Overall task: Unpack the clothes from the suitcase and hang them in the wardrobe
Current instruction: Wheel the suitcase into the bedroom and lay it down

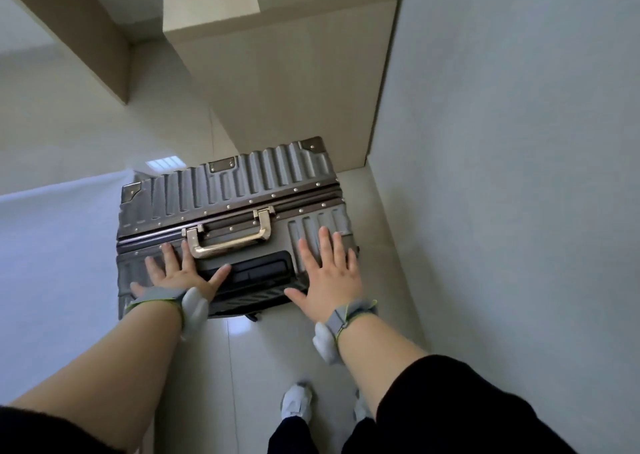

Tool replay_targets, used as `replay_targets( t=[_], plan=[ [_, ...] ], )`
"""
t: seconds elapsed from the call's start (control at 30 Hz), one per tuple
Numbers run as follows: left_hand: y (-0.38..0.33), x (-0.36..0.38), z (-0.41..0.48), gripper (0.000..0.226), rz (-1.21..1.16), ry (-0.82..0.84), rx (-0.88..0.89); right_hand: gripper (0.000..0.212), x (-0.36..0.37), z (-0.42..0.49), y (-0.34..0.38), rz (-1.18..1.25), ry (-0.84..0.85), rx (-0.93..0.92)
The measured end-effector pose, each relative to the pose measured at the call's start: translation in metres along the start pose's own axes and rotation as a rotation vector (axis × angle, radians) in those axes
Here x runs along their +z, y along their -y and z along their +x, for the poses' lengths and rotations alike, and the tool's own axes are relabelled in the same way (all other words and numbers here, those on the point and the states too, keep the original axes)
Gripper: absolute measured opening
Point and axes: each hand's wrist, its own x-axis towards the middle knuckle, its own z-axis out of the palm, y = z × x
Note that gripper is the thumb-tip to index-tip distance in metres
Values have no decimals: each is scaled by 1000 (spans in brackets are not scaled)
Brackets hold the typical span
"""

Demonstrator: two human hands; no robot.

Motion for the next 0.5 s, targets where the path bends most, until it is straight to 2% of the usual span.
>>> replay_targets(
  t=[0.17, 0.33, 0.5],
  plan=[
    [9, 7, 13, 103, -45, -61, -76, 86, 14, -24, 10, 41, -2, -26],
    [-2, 16, 4, 99, -263, -125, -97, 83, 23, -36, 14, 24, 27, -33],
    [0, 24, -1, 109, -126, -157, -49, 83, 27, -42, 19, 29, 13, 5]
  ],
)
